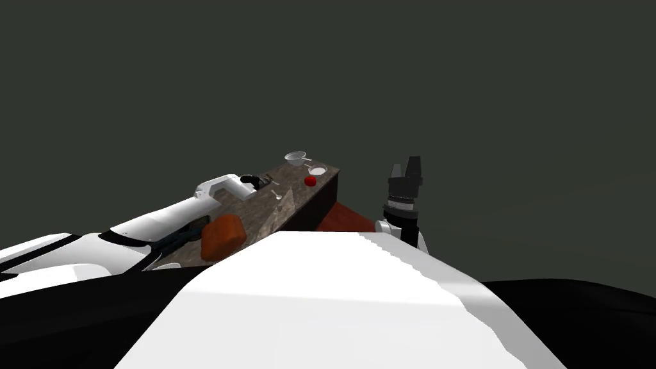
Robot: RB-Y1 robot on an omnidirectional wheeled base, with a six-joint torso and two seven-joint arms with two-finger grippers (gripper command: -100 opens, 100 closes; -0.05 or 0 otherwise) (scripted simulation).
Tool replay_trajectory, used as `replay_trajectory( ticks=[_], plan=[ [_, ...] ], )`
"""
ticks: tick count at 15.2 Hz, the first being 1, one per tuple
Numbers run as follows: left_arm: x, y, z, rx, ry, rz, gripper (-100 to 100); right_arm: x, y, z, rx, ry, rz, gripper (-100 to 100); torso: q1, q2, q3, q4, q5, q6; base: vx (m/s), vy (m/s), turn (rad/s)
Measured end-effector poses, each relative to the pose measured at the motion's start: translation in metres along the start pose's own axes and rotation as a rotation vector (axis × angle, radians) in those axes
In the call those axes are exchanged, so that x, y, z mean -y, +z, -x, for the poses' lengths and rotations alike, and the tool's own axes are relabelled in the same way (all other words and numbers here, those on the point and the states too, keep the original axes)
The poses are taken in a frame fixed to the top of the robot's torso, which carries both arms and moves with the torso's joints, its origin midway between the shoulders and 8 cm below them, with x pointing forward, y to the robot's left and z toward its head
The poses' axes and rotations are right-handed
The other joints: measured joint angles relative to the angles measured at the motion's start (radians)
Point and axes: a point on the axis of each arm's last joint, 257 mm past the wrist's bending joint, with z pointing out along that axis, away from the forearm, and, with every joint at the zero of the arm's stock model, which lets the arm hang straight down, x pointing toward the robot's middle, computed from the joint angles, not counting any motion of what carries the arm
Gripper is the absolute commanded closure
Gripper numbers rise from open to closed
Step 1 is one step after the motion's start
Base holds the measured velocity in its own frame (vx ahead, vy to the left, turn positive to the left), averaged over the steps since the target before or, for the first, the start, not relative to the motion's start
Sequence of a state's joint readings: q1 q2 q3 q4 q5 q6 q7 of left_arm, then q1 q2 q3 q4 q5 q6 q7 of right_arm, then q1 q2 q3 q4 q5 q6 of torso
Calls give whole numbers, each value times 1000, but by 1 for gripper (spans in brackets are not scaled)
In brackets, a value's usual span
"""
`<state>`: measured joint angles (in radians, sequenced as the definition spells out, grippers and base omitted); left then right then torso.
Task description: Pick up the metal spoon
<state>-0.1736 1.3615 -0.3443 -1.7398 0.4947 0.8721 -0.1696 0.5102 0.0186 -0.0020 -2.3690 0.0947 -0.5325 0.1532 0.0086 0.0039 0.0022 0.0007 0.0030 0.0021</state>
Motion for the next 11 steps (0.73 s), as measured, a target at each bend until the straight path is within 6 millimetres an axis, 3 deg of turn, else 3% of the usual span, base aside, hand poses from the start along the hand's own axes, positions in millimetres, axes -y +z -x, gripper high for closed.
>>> replay_trajectory(
  ticks=[4,11],
  plan=[
    [-15,-1,-29,-78,-1,32,-100,0,0,0,0,0,0,0,3,-1,-1,0,1,0,-101,118,-267],
    [-52,-6,-114,-279,-20,115,-100,0,0,0,0,0,0,0,2,-3,-2,-1,1,-1,-93,98,-210]
  ],
)
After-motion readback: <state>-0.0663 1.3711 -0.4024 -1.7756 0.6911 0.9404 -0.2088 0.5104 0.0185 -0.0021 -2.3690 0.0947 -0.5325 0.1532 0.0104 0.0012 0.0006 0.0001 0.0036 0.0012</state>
